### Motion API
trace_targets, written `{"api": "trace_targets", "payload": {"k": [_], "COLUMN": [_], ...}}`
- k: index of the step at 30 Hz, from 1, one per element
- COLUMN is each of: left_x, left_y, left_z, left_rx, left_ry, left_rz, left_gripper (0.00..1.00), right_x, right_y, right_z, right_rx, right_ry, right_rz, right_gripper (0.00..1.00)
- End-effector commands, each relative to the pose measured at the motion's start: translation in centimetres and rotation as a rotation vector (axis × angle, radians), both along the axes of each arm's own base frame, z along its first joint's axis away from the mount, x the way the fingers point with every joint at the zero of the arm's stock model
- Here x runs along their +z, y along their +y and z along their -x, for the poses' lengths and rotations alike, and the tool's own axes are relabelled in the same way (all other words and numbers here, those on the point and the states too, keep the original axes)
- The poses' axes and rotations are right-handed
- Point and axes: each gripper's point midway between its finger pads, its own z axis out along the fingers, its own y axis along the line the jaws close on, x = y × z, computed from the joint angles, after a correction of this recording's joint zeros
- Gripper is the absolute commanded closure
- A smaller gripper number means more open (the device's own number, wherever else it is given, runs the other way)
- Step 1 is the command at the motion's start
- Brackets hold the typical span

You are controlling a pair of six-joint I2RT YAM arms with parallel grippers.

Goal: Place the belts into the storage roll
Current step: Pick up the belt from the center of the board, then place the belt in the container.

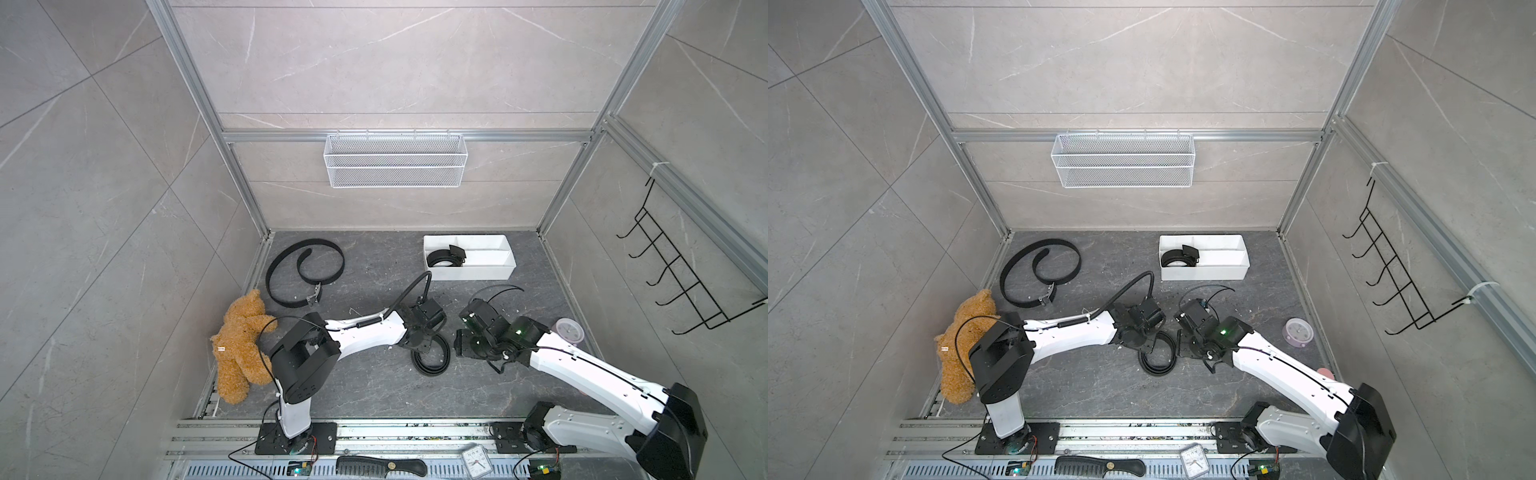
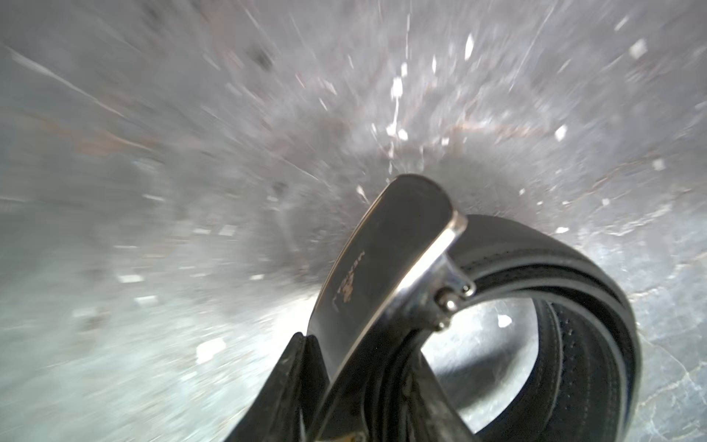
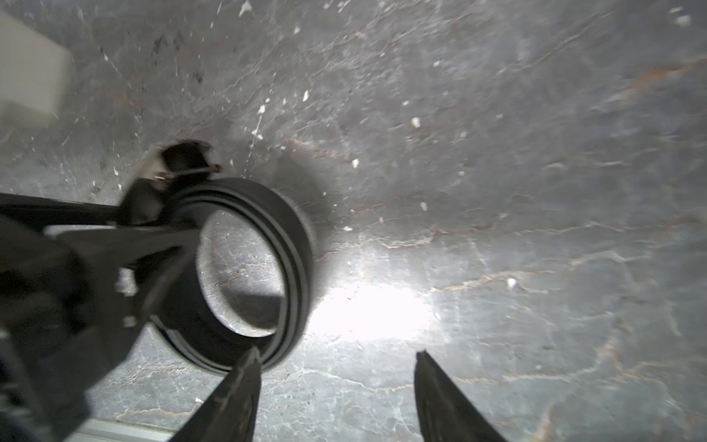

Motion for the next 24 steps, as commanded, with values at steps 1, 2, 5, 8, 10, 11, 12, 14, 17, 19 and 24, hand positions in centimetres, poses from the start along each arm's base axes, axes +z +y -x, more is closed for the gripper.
{"api": "trace_targets", "payload": {"k": [1, 2, 5, 8, 10, 11, 12, 14, 17, 19, 24], "left_x": [9.0, 10.2, 14.9, 18.7, 20.8, 21.2, 21.9, 23.2, 25.0, 26.5, 29.0], "left_y": [-0.2, -0.2, -0.8, -1.7, -2.9, -3.5, -4.3, -5.9, -8.4, -9.6, -10.0], "left_z": [-3.4, -4.1, -6.8, -9.7, -11.5, -12.2, -13.1, -14.6, -16.8, -18.7, -23.7], "left_rx": [-0.051, -0.070, -0.129, -0.165, -0.195, -0.207, -0.220, -0.241, -0.252, -0.246, -0.190], "left_ry": [-0.254, -0.294, -0.445, -0.566, -0.653, -0.679, -0.716, -0.783, -0.891, -0.983, -1.136], "left_rz": [0.021, 0.004, -0.050, -0.073, -0.087, -0.097, -0.108, -0.115, -0.091, -0.105, -0.149], "left_gripper": [1.00, 1.00, 1.00, 1.00, 1.00, 1.00, 1.00, 1.00, 1.00, 1.00, 1.00], "right_x": [-0.7, -1.2, -2.9, -3.9, -4.0, -3.9, -3.8, -3.4, -3.3, -3.3, -3.0], "right_y": [-2.3, -2.4, -1.8, -0.7, -0.3, -0.1, 0.2, 0.8, 1.4, 1.6, 2.0], "right_z": [1.3, 1.6, 2.6, 3.4, 3.7, 3.7, 3.7, 3.7, 3.7, 3.6, 3.6], "right_rx": [-0.028, -0.028, -0.014, 0.004, 0.007, 0.013, 0.025, 0.057, 0.096, 0.112, 0.128], "right_ry": [0.036, 0.043, 0.055, 0.043, 0.026, 0.017, 0.006, -0.012, -0.028, -0.036, -0.031], "right_rz": [0.061, 0.054, -0.017, -0.134, -0.193, -0.216, -0.234, -0.270, -0.294, -0.297, -0.310], "right_gripper": [0.35, 0.34, 0.35, 0.34, 0.34, 0.33, 0.33, 0.32, 0.31, 0.30, 0.30]}}
